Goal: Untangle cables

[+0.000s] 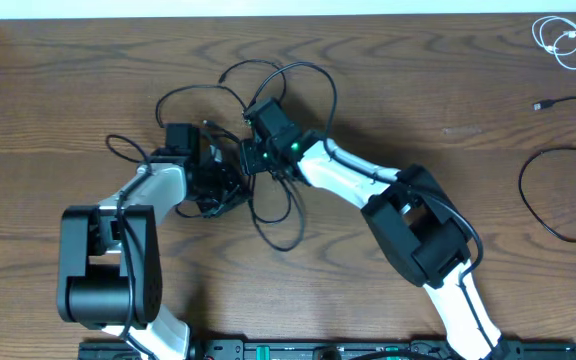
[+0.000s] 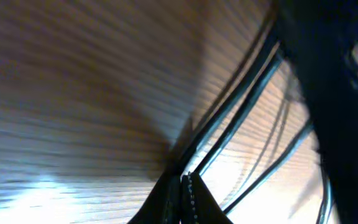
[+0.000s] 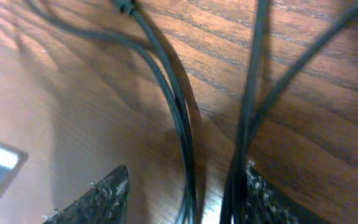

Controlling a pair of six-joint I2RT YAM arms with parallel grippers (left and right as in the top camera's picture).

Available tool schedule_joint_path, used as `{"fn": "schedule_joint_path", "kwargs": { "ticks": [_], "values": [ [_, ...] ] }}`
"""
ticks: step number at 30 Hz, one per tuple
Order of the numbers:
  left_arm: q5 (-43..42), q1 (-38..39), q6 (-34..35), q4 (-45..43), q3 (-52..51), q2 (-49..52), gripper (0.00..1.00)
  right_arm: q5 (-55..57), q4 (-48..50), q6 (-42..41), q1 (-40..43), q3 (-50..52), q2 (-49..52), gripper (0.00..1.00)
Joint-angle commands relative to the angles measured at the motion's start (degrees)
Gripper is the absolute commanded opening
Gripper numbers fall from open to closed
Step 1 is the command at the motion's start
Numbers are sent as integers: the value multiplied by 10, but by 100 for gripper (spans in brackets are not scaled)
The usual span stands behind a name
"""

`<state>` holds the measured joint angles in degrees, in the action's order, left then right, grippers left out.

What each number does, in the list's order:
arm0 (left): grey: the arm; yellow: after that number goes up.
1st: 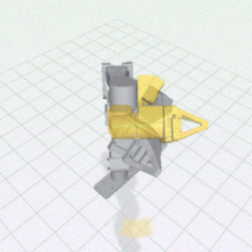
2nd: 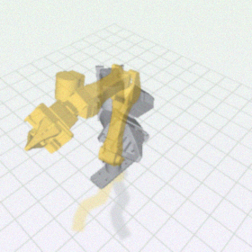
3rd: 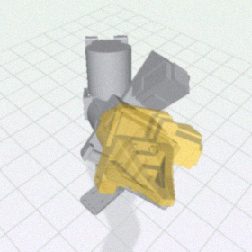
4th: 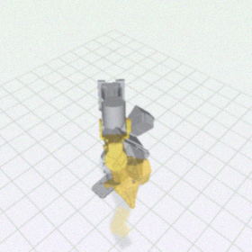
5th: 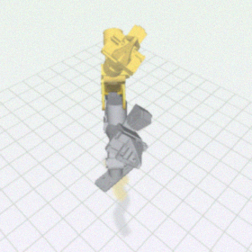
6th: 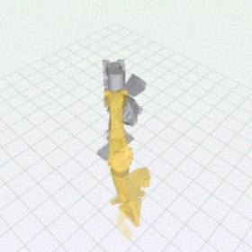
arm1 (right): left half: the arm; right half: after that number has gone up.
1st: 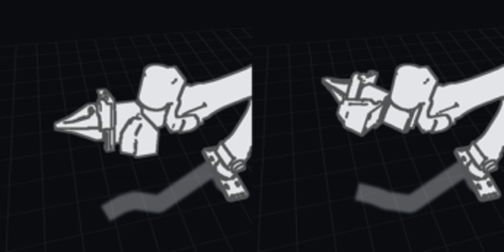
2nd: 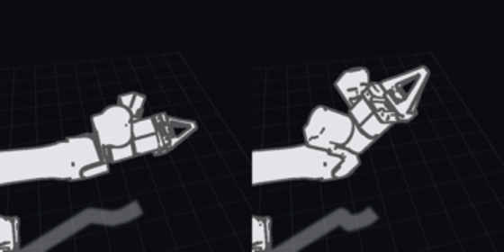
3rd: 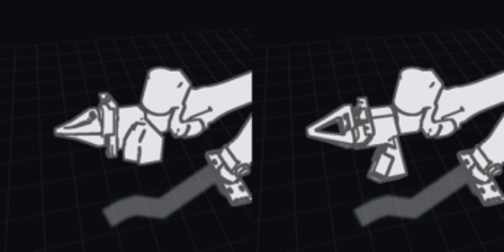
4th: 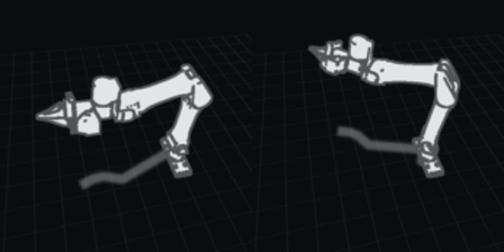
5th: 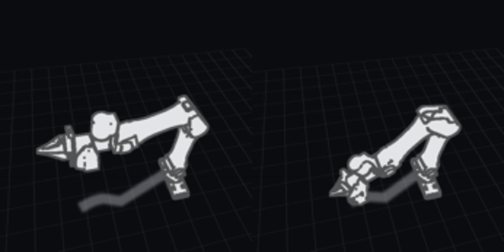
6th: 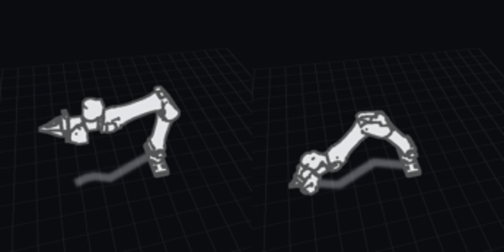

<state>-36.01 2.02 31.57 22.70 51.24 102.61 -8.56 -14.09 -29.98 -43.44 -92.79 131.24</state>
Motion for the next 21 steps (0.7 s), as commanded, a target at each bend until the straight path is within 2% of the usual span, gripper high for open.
{"fn": "schedule_joint_path", "kwargs": {
  "ticks": [1, 7, 10, 11, 12, 15, 18, 21],
  "values": [
    [-13, 11, 9, -3, -6, 9, 8, 80, -19, 5, -19, 17, 34, 50],
    [-14, 10, 15, -8, -6, 9, 8, 91, -29, 5, -21, 17, 57, 45],
    [-16, 9, 15, -10, -6, 9, 7, 92, -33, 5, -20, 17, 64, 34],
    [-16, 9, 15, -12, -6, 9, 7, 98, -33, 8, -21, 17, 66, 21],
    [-18, 9, 15, -15, -6, 9, 7, 100, -33, 16, -22, 17, 67, 16],
    [-26, 9, 15, -27, -6, 8, 8, 120, -42, 18, -24, 17, 67, 6],
    [-33, 9, 15, -41, -5, 8, 7, 132, -50, 18, -24, 17, 67, 1],
    [-41, 9, 15, -57, -3, 4, 7, 132, -55, 20, -24, 17, 67, 1]
  ]
}}
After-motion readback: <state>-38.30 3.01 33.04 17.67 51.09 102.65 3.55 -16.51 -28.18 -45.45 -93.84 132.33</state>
